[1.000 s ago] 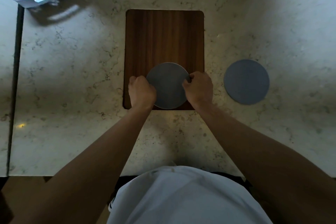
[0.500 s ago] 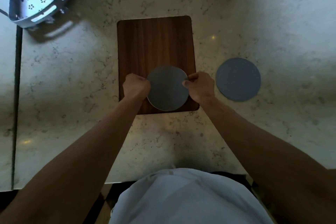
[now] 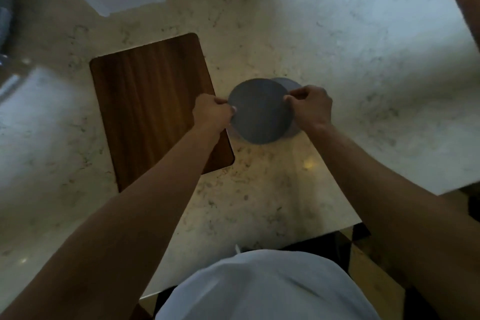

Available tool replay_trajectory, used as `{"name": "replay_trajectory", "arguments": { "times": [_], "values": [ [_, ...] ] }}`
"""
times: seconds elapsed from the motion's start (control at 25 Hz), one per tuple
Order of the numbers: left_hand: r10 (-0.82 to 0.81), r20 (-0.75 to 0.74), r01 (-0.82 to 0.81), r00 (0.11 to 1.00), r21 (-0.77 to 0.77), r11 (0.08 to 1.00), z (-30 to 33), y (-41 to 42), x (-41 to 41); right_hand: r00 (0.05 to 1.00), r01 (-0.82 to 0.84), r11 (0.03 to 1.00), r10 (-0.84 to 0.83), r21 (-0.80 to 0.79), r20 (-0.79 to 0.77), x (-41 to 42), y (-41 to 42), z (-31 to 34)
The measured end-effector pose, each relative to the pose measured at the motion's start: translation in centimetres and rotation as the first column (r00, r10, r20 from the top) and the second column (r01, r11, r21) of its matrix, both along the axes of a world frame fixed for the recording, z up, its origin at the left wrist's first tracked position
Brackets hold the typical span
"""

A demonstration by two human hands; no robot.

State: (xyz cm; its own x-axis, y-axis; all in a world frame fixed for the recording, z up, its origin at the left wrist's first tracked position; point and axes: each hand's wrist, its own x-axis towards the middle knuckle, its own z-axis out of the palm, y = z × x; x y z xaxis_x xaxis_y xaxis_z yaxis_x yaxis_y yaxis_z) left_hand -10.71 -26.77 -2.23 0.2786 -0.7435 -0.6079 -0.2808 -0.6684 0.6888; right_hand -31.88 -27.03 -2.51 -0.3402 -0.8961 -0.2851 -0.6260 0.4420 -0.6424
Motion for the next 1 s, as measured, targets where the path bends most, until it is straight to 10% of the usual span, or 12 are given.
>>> {"name": "replay_trajectory", "arguments": {
  "times": [1.0],
  "values": [
    [-0.194, 0.390, 0.235, 0.900, -0.059, 0.970, -1.5, -1.1, -7.0, 0.978, -0.088, 0.996, 0.091, 0.021, -0.187, -4.9, -0.6, -2.7]
  ]
}}
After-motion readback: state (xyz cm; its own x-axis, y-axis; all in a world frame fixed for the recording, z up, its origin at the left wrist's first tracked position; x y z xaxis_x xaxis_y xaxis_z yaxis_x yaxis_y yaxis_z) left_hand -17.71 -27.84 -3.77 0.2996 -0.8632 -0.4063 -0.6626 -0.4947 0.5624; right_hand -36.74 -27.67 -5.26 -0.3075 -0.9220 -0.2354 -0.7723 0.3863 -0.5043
